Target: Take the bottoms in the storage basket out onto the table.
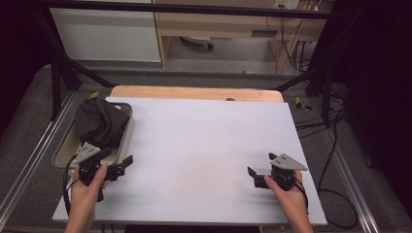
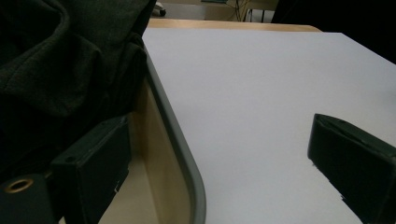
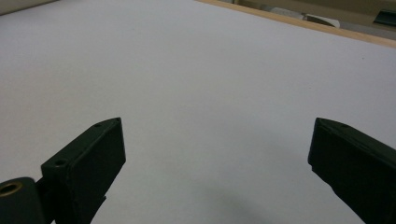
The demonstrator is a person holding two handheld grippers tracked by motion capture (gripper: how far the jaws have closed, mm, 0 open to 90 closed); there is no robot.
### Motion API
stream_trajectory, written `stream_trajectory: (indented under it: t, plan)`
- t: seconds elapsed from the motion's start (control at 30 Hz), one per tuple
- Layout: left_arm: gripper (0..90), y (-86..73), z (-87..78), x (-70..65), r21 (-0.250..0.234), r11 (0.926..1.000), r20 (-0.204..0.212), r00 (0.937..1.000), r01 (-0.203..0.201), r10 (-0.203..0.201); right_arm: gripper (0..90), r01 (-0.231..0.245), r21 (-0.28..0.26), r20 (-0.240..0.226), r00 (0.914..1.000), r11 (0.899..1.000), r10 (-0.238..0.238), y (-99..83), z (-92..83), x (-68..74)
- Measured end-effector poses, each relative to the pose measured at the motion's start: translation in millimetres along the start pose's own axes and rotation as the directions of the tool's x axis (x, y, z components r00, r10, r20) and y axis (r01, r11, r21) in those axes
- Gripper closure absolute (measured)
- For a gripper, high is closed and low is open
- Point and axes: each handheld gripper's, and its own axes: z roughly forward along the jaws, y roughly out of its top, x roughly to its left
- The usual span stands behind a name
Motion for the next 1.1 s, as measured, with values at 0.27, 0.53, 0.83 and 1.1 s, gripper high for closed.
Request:
stream_trajectory:
  t: [0.27, 0.53, 0.83, 1.1]
  plan:
    - [6.0, 2.5, -6.0, -1.5, -0.032, 0.9994, 0.017, 0.9997, 0.015, -0.015, 4.4, 0.024, 0.025, -0.007, 0.9997, 0.999, -0.024, -0.5, -0.4, 4.7]
    - [6.9, 34.5, -23.2, -6.3, -0.061, 0.9977, -0.030, 0.9992, -0.028, 0.026, 4.0, 0.031, 0.034, -0.006, 0.9995, 0.999, -0.031, -0.3, -2.1, 9.2]
    - [6.3, 76.5, -23.3, 15.5, -0.001, 0.9978, -0.126, 0.9898, -0.067, 0.066, 3.6, 0.029, 0.054, -0.015, 0.9995, 0.998, -0.028, -1.3, -1.6, 11.2]
    - [5.8, 102.5, -21.7, 48.2, 0.042, 0.9967, -0.221, 0.9723, -0.069, 0.077, 3.6, 0.028, 0.072, -0.017, 0.9995, 0.997, -0.027, -2.2, 0.4, 12.2]
